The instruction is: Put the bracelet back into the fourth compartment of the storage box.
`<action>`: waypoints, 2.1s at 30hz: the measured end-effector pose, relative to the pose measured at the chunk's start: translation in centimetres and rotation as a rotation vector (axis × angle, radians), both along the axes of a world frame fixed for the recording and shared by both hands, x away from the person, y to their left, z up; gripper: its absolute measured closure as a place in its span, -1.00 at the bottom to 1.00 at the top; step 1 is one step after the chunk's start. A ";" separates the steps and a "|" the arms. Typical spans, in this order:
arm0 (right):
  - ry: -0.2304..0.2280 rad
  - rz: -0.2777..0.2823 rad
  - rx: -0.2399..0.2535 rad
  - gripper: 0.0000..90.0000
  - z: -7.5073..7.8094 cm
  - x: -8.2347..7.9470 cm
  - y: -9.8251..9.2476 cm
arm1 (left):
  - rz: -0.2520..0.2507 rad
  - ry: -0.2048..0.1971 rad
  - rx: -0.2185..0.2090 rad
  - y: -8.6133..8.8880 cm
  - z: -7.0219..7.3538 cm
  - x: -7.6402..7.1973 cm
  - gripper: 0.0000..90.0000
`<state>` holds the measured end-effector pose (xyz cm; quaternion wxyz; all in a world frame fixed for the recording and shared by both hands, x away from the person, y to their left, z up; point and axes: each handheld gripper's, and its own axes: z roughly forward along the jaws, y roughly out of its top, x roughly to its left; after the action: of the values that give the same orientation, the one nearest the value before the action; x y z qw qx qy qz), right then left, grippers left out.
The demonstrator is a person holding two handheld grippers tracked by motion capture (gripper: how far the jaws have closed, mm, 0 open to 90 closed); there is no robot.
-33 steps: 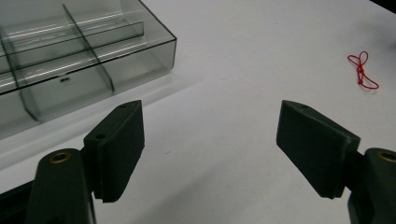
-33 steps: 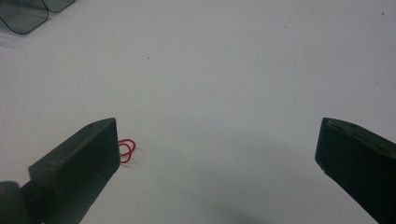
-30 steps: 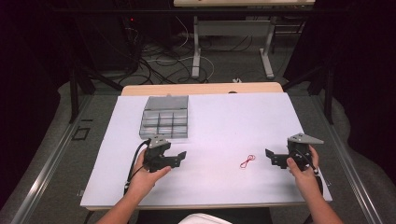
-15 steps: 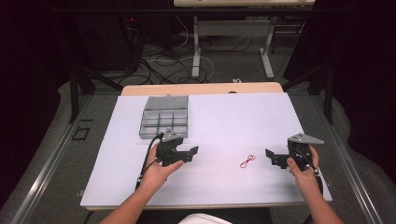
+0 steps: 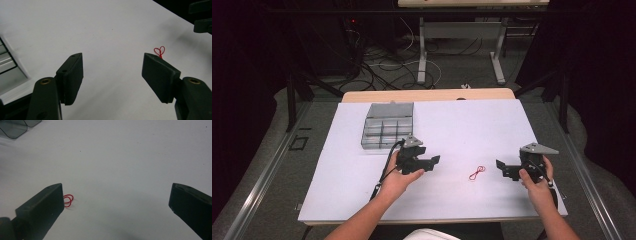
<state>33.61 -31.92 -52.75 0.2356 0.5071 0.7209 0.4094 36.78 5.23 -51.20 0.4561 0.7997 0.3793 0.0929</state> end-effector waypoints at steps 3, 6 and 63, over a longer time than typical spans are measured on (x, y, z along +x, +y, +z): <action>-0.002 0.002 -0.001 -1.00 0.0 0.0 0.0 | -0.005 0.011 0.003 -0.6 -0.1 0.2 -0.23; 0.002 0.001 0.002 -1.00 0.0 0.0 0.0 | -0.005 0.010 -0.003 -1.0 -0.2 0.3 -0.21; 0.011 0.003 0.007 -1.00 -0.2 0.3 -0.1 | -0.147 0.254 0.028 -11.0 -2.0 1.7 0.35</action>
<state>33.93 -32.06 -52.94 0.2292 0.5090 0.7215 0.4097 38.46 -5.78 -53.19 0.3987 0.8371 0.3728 -0.0373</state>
